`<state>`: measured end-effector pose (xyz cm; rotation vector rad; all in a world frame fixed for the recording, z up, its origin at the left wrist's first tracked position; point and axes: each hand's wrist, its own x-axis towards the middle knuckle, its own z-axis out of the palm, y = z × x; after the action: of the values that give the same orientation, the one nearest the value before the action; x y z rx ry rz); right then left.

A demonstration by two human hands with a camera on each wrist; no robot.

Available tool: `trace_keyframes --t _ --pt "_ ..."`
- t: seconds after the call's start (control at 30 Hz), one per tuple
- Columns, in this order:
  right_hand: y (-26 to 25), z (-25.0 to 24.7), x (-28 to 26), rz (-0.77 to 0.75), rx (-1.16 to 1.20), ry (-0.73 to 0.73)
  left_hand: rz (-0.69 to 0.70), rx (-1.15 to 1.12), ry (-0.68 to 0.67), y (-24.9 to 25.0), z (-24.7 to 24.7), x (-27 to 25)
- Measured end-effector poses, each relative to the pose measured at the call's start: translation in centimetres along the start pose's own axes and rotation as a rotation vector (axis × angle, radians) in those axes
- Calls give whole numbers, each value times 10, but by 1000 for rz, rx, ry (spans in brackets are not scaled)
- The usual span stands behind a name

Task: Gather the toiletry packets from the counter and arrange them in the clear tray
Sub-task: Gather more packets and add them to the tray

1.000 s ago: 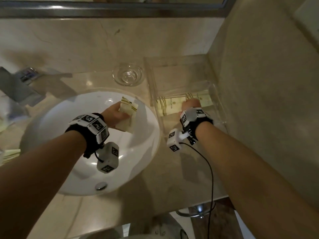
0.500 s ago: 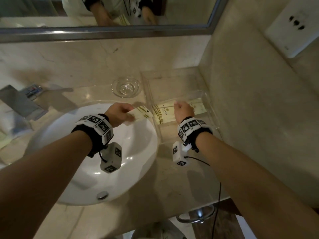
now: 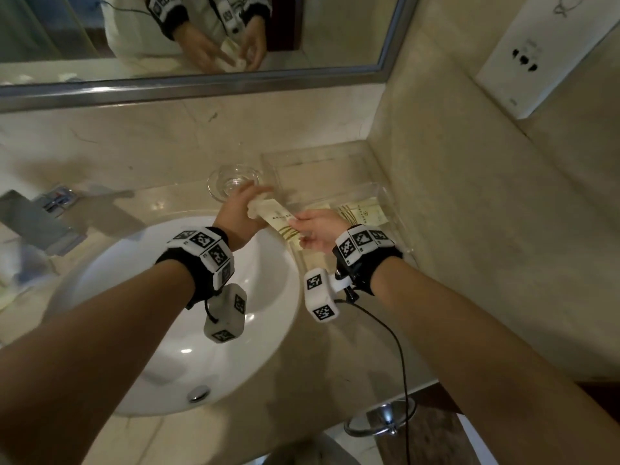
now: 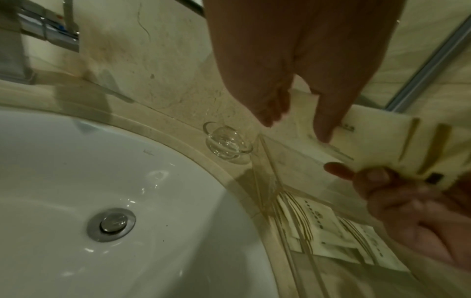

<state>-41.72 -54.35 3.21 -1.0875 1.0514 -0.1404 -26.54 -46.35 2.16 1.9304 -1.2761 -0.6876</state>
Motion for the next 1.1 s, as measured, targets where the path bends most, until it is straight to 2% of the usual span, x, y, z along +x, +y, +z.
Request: trace_keyframes --t 0.17,0.23,0.33,0.4,0.53,0.7,0.8,0.93,1.1 --pt "4 -13 3 2 -75 97 -105 -184 172 6 4 2" --pt "6 -16 1 -9 19 103 -119 -249 115 10 8 3" --pt "10 -20 0 -38 227 81 -113 -309 -94 14 16 3" --pt "13 -24 0 -60 287 60 -92 -280 -135 16 22 4" --pt "22 -39 -1 -25 125 134 -48 -218 -86 18 32 9" --pt "36 -79 1 189 -25 392 -57 -225 -29 19 41 15" --pt "50 -105 5 276 -74 452 -77 -235 35 16 43 18" --pt "61 -127 13 209 178 463 -88 -205 67 6 44 18" --pt "53 -126 28 140 248 442 -130 -183 72 -9 44 20"
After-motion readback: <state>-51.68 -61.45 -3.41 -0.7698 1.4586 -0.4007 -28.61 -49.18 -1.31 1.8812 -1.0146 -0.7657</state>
